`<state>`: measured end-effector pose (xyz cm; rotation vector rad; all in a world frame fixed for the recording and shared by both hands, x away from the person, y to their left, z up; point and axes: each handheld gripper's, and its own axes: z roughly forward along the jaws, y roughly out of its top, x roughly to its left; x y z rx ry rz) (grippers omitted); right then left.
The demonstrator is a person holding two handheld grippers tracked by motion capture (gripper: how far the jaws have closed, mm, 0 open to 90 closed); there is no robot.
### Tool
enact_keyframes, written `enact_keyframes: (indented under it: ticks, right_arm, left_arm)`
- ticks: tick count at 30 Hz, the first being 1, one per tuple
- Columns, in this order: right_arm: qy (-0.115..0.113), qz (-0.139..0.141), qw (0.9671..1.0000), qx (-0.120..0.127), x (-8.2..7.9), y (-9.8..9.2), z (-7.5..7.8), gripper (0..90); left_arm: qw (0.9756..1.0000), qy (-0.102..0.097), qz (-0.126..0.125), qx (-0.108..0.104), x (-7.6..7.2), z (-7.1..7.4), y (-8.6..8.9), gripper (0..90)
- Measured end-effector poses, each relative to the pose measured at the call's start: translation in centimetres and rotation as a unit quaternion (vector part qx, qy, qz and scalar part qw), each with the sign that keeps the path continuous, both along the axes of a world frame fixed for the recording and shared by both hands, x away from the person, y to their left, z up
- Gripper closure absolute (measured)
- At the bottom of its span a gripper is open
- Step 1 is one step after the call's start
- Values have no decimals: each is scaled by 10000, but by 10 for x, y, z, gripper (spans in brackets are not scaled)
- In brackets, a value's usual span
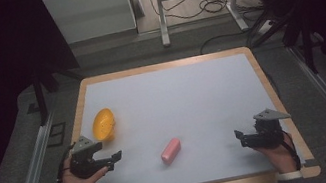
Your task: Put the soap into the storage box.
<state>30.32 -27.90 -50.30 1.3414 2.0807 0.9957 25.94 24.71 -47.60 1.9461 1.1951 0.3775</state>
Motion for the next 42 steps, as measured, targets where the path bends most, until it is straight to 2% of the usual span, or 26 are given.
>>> enact_keyframes:
  ticks: [8,22,42]
  right_arm:
    - [23,-60,10000,62,-1,-5,1,74]
    - [4,-93,9999,41,-1,-7,1,74]
    - [4,-120,9999,58,-1,-9,0,74]
  left_arm:
    - [10000,-17,-32,22,-2,3,-2,176]
    - [10000,5,2,-34,-4,5,1,193]
    - [10000,19,-40,5,-4,7,-3,196]
